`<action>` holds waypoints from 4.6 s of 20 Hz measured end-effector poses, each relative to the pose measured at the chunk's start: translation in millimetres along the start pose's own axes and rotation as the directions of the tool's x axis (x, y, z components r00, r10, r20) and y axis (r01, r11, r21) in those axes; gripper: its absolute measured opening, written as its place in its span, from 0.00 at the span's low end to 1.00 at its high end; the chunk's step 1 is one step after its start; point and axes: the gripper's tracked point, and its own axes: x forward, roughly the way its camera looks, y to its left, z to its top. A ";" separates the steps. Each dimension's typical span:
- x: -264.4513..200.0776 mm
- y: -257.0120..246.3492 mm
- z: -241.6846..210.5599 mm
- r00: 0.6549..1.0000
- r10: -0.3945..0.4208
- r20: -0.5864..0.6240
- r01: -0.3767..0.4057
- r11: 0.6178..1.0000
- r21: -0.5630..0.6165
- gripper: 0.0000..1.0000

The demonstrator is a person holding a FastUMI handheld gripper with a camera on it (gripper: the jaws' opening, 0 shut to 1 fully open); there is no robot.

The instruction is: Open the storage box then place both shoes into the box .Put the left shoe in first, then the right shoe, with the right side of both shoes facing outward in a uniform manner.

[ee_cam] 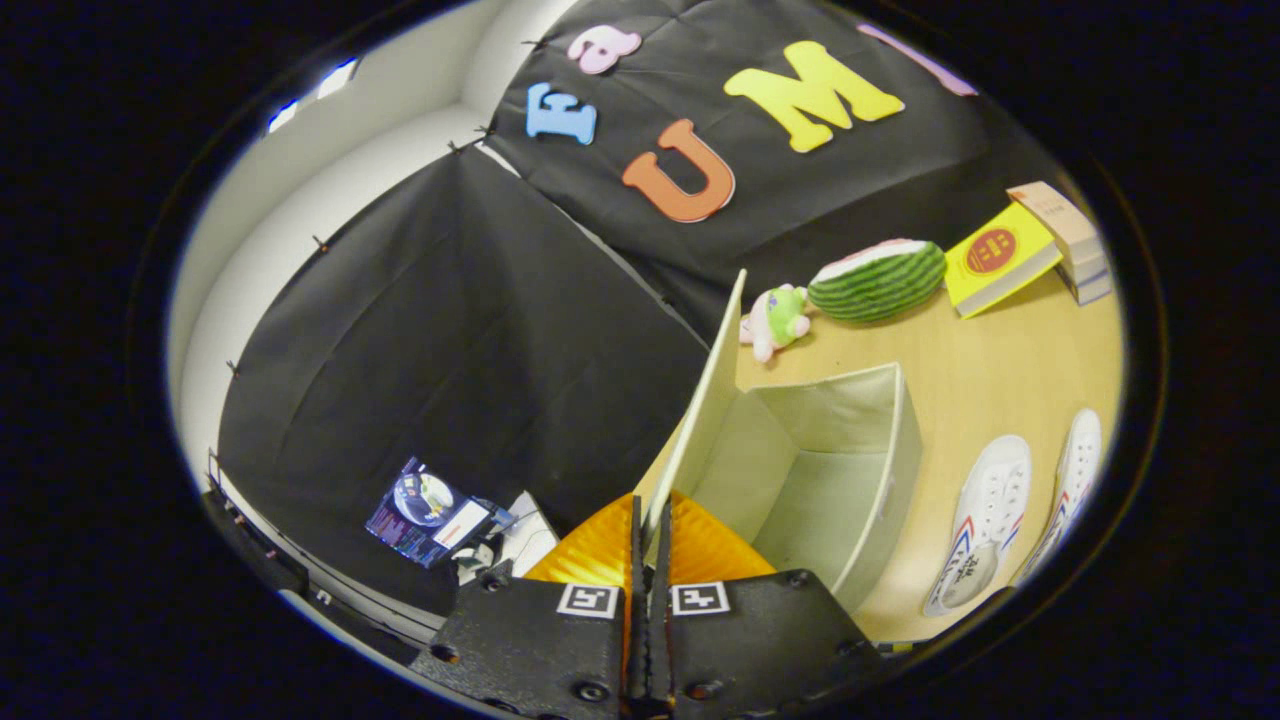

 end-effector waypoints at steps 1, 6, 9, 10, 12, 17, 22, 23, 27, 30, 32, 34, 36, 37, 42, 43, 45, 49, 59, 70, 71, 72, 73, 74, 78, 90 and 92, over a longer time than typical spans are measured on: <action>6.8 11.5 2.1 1.000 0.003 -0.011 -0.003 1.000 -0.014 0.06; 42.1 48.1 3.0 0.998 -0.026 -0.056 0.020 0.993 -0.116 0.06; 58.3 61.9 -2.0 0.995 -0.068 -0.069 0.052 0.977 -0.205 0.13; 64.4 66.1 -1.2 0.995 -0.081 -0.064 0.064 0.971 -0.230 0.16; 72.5 71.2 1.3 0.992 -0.117 -0.048 0.098 0.952 -0.289 0.21; 81.3 81.9 -3.3 0.993 -0.114 -0.029 0.097 0.933 -0.347 0.54; 74.8 65.1 8.2 0.985 -0.170 0.037 0.171 0.904 -0.391 0.87; 69.4 58.0 11.7 0.979 -0.195 0.064 0.204 0.888 -0.412 0.87; 41.8 35.9 29.1 0.944 -0.284 0.170 0.331 0.820 -0.467 0.94; 18.6 23.3 43.4 0.912 -0.324 0.251 0.407 0.782 -0.473 1.00; 0.8 14.4 51.5 0.889 -0.350 0.294 0.452 0.770 -0.451 1.00; -21.5 1.6 59.7 0.865 -0.385 0.323 0.497 0.747 -0.441 1.00; -46.2 -11.4 69.7 0.833 -0.424 0.355 0.549 0.708 -0.444 1.00; -59.8 -20.2 73.1 0.816 -0.445 0.368 0.575 0.684 -0.449 1.00; -111.3 -83.4 66.1 0.746 -0.568 0.348 0.666 0.617 -0.419 1.00; -114.9 -99.9 58.6 0.738 -0.594 0.321 0.673 0.612 -0.415 1.00; -120.8 -130.5 41.4 0.730 -0.633 0.259 0.678 0.619 -0.397 1.00; -126.9 -194.2 7.4 0.697 -0.706 0.125 0.690 0.612 -0.387 1.00; -112.8 -298.3 -94.3 0.658 -0.701 -0.275 0.659 0.713 -0.240 1.00; -82.2 -342.4 -134.3 0.624 -0.647 -0.438 0.638 0.746 -0.193 0.92; -78.8 -342.1 -136.8 0.625 -0.639 -0.447 0.635 0.750 -0.184 0.89; -78.4 -341.6 -135.4 0.629 -0.637 -0.445 0.638 0.750 -0.172 0.86; -72.6 -338.1 -138.5 0.647 -0.613 -0.453 0.627 0.766 -0.141 0.83; -69.0 -335.1 -141.8 0.659 -0.591 -0.465 0.628 0.773 -0.093 0.76; -66.4 -330.0 -140.3 0.709 -0.538 -0.457 0.626 0.778 0.055 0.35; -71.4 -302.3 -127.9 0.827 -0.419 -0.376 0.540 0.778 0.321 0.06; -79.7 -281.5 -118.0 0.851 -0.396 -0.344 0.509 0.781 0.361 0.06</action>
